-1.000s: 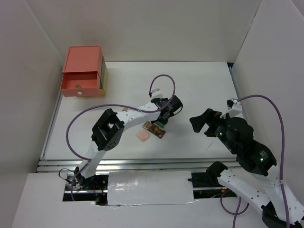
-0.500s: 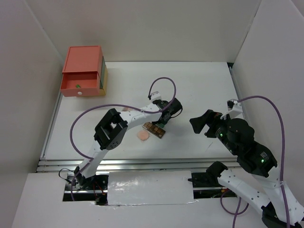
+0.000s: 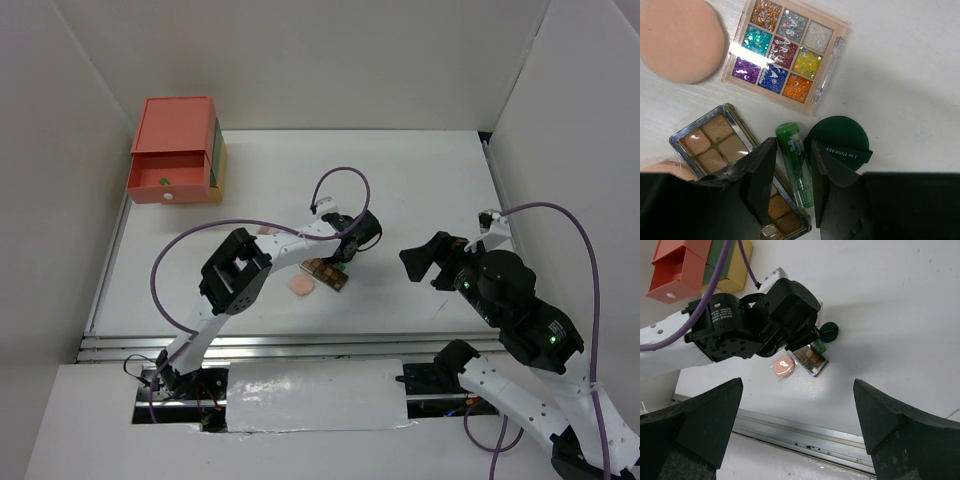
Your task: Organize the makeup
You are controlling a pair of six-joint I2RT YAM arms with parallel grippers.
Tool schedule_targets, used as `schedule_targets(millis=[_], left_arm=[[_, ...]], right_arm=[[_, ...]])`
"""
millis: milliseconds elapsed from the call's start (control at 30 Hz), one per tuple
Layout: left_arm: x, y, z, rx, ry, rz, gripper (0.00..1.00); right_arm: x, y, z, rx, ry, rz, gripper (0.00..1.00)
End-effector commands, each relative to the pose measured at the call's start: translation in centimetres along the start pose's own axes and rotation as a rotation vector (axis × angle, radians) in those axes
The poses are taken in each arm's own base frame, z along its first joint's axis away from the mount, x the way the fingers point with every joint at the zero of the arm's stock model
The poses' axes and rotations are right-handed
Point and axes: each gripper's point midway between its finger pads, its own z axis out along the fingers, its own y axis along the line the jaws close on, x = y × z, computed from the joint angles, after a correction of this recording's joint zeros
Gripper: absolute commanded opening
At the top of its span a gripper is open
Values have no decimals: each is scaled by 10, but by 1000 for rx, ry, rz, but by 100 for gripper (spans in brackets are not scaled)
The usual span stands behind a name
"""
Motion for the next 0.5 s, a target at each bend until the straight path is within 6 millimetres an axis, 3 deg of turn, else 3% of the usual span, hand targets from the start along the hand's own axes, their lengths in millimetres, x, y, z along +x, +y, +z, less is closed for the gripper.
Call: schedule_targets(millis=[0,200,467], left_arm=[[4,5,9,-26,0,-15,42],[4,8,9,-32,0,-20,37],[10,8,13,-30,22,-27,40]], right_arm=[[-5,2,0,-11,-23,-4,100],[-5,2,-1,-14,-21,-7,100],[-6,2,-2,-14,-23,-12,100]])
